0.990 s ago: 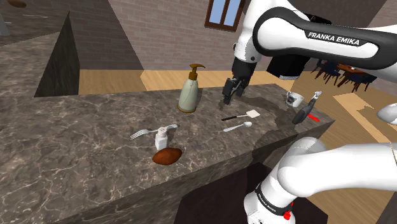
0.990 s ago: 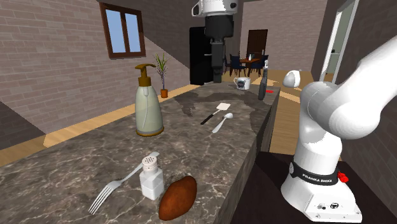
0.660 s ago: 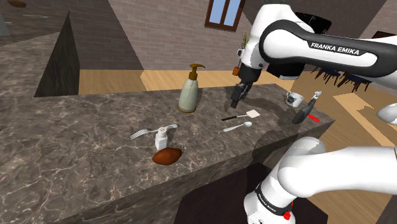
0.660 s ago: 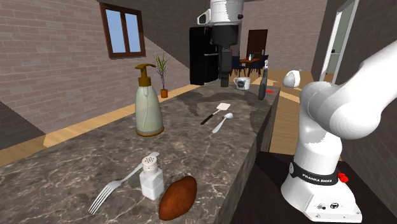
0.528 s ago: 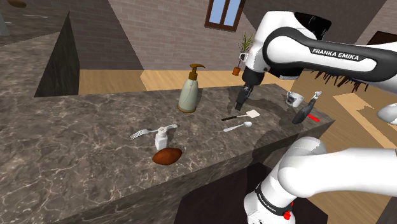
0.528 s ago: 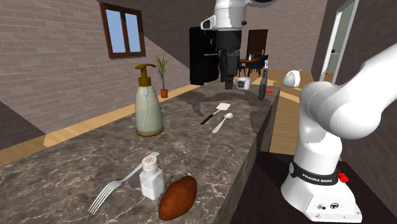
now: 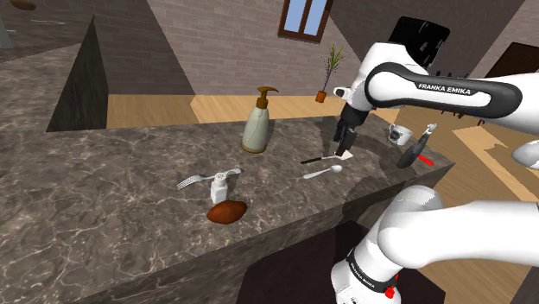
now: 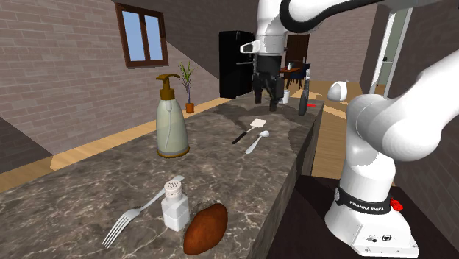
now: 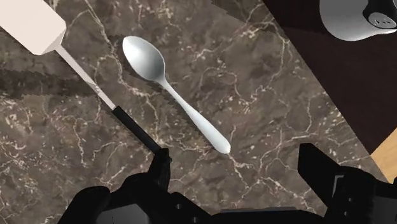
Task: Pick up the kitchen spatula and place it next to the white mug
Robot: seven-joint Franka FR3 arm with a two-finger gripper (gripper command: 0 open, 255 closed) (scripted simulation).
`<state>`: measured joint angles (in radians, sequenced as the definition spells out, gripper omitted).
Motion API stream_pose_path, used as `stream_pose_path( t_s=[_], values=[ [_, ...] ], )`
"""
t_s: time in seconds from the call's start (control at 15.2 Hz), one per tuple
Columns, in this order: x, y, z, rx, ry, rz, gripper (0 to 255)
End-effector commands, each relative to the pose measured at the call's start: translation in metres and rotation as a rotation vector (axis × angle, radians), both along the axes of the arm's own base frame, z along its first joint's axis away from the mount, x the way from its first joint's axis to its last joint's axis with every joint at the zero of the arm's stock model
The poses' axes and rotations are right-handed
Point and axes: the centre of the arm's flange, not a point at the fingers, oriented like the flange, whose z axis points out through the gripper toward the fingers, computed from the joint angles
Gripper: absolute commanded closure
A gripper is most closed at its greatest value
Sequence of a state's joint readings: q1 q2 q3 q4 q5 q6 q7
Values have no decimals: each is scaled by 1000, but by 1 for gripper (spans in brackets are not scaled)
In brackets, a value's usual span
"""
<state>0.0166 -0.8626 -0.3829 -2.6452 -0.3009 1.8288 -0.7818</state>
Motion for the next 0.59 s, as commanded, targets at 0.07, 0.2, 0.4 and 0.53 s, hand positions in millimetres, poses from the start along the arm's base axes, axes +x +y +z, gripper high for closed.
stream_pose_path(
  t_s=[0.07,0.2,0.4,0.53],
  values=[
    [4,-37,-20,11,-4,142,0],
    [10,-60,-33,18,-7,230,0],
    [23,-94,-53,30,-10,362,0],
    [35,-116,-67,38,-13,451,0]
  ],
)
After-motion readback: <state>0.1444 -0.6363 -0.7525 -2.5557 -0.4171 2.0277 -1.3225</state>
